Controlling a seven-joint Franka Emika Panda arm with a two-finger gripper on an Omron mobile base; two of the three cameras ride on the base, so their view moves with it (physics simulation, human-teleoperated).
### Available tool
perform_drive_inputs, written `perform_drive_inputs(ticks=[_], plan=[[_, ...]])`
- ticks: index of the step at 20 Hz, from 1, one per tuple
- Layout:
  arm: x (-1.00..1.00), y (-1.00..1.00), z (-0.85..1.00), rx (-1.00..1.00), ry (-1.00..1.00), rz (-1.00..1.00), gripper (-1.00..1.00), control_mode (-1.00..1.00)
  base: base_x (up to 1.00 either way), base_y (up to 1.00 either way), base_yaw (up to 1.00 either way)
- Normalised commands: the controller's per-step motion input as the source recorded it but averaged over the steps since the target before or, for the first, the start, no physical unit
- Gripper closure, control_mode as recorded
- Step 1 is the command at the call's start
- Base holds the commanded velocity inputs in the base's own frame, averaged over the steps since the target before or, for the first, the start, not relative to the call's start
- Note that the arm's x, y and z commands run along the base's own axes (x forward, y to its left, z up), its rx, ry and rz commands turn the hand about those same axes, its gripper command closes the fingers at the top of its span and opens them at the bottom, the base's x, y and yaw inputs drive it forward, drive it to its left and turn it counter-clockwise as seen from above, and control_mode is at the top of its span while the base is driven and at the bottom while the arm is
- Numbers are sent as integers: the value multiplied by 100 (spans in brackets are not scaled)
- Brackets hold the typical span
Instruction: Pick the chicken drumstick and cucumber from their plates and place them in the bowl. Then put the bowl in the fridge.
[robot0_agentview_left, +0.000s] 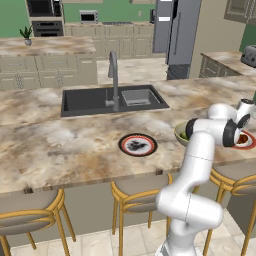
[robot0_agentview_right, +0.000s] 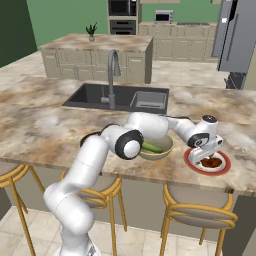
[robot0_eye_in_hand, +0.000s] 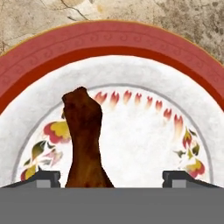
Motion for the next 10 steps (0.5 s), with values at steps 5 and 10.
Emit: perform_drive_inputs(ticks=[5,10], plan=[[5,-2,-18,0,0,2,100,-100,0,0,0],[0,0,-10,0,1,7,100,-100,0,0,0]])
